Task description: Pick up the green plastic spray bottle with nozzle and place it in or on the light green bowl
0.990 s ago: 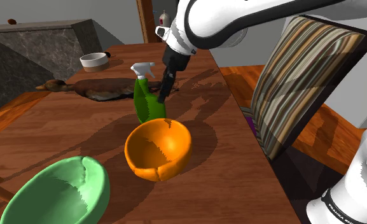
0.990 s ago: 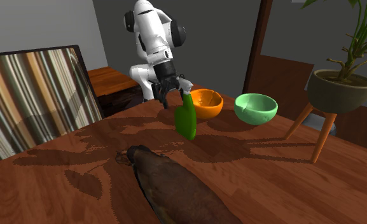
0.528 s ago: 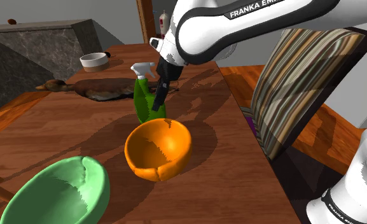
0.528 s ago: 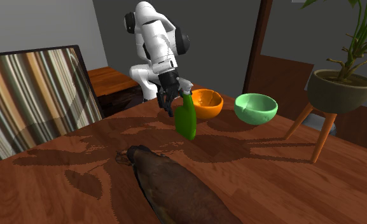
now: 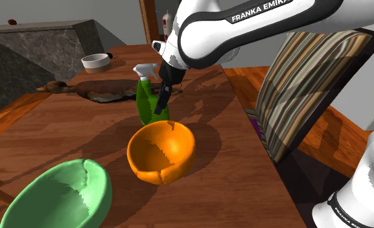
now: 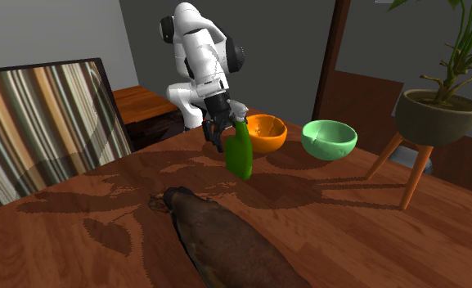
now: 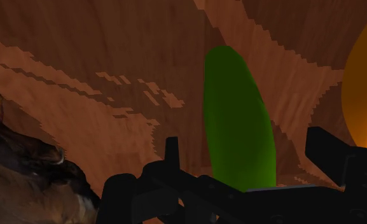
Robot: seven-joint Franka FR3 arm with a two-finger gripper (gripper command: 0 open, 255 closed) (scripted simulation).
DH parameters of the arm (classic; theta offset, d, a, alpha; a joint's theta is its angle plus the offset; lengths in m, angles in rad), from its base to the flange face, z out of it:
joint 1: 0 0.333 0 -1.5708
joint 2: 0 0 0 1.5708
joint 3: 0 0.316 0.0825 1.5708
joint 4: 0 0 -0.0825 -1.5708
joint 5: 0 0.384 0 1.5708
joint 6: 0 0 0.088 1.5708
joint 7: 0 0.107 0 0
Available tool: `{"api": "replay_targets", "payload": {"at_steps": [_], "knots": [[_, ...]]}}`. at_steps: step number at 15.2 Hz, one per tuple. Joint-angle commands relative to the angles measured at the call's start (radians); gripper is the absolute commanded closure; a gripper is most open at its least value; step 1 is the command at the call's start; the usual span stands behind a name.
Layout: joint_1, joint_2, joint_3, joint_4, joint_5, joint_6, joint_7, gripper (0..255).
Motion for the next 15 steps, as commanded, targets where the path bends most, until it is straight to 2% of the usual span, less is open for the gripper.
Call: {"api": "replay_targets", "payload": {"at_steps": [1, 10, 15], "knots": [[0.000, 0.000, 0.000, 0.000, 0.000, 0.000, 0.000, 255], [0.000, 0.000, 0.000, 0.000, 0.000, 0.000, 0.000, 255], [-0.002, -0.012, -0.002, 0.053, -0.013, -0.063, 0.018, 255]]}}
